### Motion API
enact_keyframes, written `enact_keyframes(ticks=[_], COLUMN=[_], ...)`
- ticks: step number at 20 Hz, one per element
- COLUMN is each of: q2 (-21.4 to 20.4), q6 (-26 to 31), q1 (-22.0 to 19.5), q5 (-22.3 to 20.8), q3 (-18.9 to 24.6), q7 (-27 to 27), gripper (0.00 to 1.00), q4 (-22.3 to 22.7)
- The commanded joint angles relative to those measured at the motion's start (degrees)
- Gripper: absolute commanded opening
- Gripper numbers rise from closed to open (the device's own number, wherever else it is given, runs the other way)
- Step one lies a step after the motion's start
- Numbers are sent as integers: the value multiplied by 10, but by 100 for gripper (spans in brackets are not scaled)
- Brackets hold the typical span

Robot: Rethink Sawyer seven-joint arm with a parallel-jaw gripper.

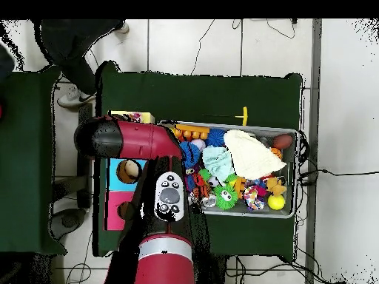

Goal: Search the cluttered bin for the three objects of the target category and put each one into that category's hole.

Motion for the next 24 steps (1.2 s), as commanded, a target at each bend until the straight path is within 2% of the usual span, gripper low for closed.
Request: enact_keyframes(ticks=[1,15,24], q2=[40,32,30], q6=[-8,6,14], q1=[-35,-39,-45], q5=[-44,-46,-59], q3=[33,35,40], q7=[33,29,5], gripper=[0,0,0], q4=[52,66,61])
